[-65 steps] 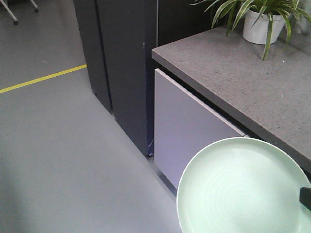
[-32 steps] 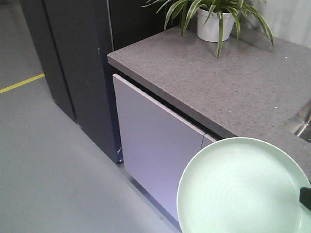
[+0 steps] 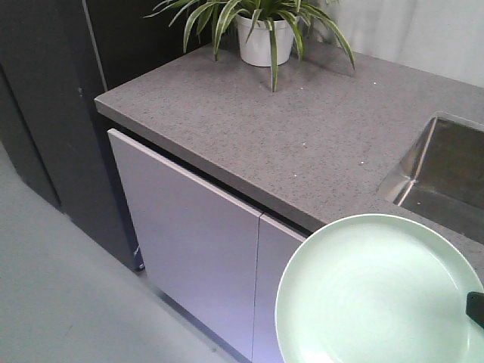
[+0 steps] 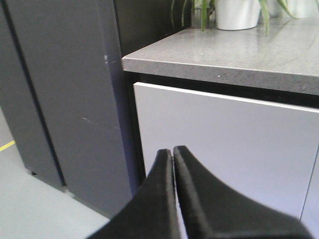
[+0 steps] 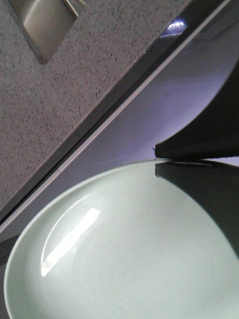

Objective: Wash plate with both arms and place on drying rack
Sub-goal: 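Turn the base toward the stainless steel sink holding the plate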

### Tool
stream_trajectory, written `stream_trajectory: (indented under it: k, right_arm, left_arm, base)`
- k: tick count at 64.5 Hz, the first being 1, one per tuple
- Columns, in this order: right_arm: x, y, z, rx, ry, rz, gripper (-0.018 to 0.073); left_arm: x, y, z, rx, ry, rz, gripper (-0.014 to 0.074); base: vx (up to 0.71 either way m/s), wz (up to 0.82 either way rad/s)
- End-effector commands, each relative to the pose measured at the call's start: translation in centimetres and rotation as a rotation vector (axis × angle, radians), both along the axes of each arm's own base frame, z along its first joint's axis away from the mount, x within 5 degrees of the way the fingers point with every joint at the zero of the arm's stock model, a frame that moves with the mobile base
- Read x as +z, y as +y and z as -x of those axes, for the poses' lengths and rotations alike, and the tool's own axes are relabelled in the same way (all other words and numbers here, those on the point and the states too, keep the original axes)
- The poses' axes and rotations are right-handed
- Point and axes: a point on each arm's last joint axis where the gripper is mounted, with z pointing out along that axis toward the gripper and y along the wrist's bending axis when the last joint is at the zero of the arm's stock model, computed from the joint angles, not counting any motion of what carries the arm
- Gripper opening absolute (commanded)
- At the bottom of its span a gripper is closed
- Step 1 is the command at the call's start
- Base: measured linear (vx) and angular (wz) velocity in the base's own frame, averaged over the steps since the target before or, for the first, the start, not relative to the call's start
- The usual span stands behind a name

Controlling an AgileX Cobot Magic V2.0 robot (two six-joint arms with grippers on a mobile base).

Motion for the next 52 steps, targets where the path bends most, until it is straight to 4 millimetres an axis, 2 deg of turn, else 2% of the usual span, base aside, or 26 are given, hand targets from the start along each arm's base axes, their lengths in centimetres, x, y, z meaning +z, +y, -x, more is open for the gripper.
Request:
stream_trajectory:
  k: [1,52]
  right_arm:
    - [1.2,-0.05,-0.37,-0.027,-0.07,-0.03,-0.0001]
    - [1.2,-0.05,-0.37,-0.027,-0.07,-0.03,-0.0001]
  left_arm:
    - [1.46,-0.07,0.12,-0.009,-0.108,0.02,-0.0006]
    - [1.46,-0.07,0.12,-0.009,-0.108,0.02,-0.0006]
  base:
    - [0.06,-0.27]
    - [0.05,-0.3]
